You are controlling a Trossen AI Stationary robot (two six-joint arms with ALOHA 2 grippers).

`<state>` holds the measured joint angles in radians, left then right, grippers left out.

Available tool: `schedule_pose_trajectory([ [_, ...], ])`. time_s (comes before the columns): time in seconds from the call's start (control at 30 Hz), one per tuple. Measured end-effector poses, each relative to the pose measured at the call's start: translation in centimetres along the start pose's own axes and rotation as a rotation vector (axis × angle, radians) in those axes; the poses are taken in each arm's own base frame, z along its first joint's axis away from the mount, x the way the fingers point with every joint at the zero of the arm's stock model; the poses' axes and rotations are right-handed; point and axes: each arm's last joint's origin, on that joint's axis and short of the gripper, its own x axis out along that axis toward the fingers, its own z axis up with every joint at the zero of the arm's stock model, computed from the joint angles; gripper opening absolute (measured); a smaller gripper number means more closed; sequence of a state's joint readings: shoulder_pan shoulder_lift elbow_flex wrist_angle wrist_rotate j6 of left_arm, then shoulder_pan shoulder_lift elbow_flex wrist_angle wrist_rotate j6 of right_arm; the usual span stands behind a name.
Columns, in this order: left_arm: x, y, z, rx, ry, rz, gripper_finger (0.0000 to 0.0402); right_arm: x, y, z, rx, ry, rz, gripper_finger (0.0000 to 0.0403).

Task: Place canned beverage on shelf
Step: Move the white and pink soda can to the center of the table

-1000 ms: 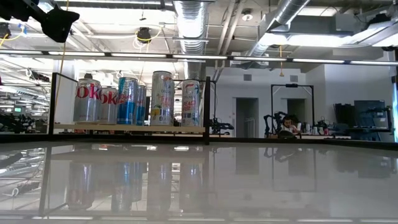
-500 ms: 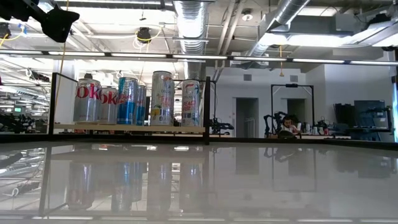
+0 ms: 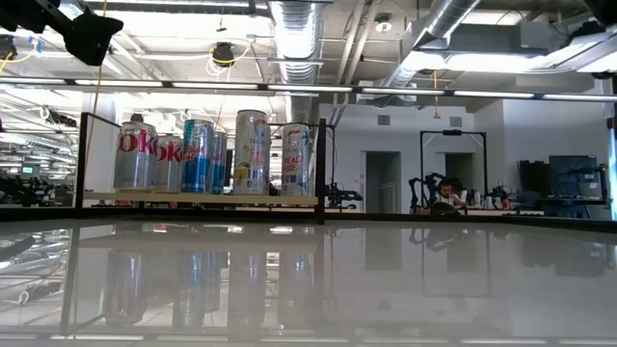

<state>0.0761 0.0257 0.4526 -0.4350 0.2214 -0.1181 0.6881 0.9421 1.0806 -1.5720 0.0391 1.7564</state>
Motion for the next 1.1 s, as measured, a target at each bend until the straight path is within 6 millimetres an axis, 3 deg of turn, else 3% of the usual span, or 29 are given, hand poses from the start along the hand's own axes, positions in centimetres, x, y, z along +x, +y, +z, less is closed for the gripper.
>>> schedule_pose_trajectory([
  [0.3,0.0,0.0,0.0,0.0,0.0,0.0,0.0318,0.17,0.12,0.02,-0.079,0.03,0.002,0.0272],
  [0.83,0.0,0.0,0.0,0.0,0.0,0.0,0.0318,0.19,0.04,0.16,-0.002,-0.016,-0.007,0.0272],
  [1.1,0.0,0.0,0.0,0.0,0.0,0.0,0.0318,0.27,0.18,0.13,0.019,-0.017,-0.012,0.0314],
])
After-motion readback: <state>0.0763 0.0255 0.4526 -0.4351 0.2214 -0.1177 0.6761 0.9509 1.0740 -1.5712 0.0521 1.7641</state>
